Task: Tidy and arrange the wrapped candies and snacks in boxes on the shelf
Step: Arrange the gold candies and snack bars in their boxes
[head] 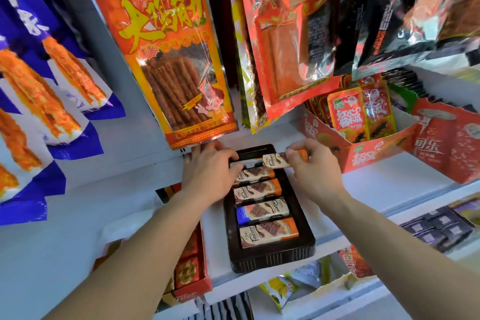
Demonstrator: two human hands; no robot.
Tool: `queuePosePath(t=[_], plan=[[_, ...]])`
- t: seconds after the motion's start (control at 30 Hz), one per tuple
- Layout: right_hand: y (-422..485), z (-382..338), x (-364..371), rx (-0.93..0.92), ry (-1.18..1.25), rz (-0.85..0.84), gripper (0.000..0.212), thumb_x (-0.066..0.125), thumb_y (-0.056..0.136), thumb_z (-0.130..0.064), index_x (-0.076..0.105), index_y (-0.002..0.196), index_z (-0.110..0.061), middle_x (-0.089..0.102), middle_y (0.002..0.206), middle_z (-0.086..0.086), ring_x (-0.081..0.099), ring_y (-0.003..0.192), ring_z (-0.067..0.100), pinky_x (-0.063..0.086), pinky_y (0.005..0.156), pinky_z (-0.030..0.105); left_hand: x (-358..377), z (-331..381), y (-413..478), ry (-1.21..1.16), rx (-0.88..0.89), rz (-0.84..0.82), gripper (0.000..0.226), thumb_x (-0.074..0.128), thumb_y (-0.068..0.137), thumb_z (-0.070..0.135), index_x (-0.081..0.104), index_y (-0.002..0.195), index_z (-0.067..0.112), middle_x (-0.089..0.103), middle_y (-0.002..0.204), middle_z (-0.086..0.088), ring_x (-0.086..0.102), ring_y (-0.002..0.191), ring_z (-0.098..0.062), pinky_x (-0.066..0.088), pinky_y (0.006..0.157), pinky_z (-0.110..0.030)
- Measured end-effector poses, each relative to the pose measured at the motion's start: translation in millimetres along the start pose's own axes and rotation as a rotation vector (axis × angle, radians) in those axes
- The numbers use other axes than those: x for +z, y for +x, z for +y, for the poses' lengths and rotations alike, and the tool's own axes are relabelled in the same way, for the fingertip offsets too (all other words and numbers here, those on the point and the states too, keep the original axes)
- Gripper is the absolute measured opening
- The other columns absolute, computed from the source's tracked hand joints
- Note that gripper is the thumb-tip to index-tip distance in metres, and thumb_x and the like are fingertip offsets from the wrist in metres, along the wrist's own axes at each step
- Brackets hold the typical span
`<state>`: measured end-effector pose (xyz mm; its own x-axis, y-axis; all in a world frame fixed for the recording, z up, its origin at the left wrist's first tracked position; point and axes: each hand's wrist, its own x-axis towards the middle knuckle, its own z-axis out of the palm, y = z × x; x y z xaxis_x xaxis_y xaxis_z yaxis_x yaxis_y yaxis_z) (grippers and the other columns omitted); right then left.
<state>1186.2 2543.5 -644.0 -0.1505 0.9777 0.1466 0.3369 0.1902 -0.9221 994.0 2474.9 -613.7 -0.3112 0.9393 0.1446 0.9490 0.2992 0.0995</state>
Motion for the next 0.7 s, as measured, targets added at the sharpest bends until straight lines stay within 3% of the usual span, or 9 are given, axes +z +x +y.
queuePosePath(t=[0.23, 0.4, 0.53, 0.7], plan=[[-17, 11, 13, -0.070, -0.101, 0.029, 0.009, 0.051, 0.100, -0.025, 0.057, 0.095, -0.025, 0.063, 0.093, -0.007, 0.054, 0.083, 0.013, 0.032, 0.065, 0.027, 11, -1, 11, 0.102, 0.043, -0.169, 0.045, 0.032, 0.098, 0.056, 0.051, 0.137, 0.040, 0.037, 0.134, 0.001, 0.030, 0.128, -0.028, 0.026, 0.106, -0.048], [-18, 12, 13, -0.084, -0.104, 0.036, 0.008, 0.051, 0.100, -0.025, 0.057, 0.095, -0.025, 0.064, 0.095, -0.006, 0.054, 0.084, 0.013, 0.034, 0.066, 0.028, 3, -3, 24, 0.102, 0.051, -0.274, 0.042, 0.040, 0.096, 0.059, 0.053, 0.132, 0.043, 0.037, 0.137, 0.000, 0.026, 0.135, -0.028, 0.021, 0.109, -0.050], [-18, 12, 14, -0.085, -0.141, 0.012, 0.009, 0.050, 0.100, -0.029, 0.057, 0.098, -0.024, 0.064, 0.097, -0.003, 0.057, 0.088, 0.017, 0.040, 0.070, 0.031, 5, -2, 22, 0.111, 0.137, -0.250, 0.045, 0.036, 0.099, 0.057, 0.046, 0.141, 0.043, 0.037, 0.133, 0.002, 0.029, 0.129, -0.025, 0.025, 0.105, -0.045], [-18, 11, 14, -0.095, -0.170, 0.006, 0.008, 0.050, 0.101, -0.029, 0.056, 0.097, -0.025, 0.064, 0.097, -0.001, 0.057, 0.086, 0.018, 0.040, 0.069, 0.031, 6, 1, 26, 0.067, 0.134, -0.363, 0.045, 0.034, 0.102, 0.050, 0.037, 0.147, 0.043, 0.034, 0.142, 0.001, 0.028, 0.133, -0.028, 0.023, 0.107, -0.046]])
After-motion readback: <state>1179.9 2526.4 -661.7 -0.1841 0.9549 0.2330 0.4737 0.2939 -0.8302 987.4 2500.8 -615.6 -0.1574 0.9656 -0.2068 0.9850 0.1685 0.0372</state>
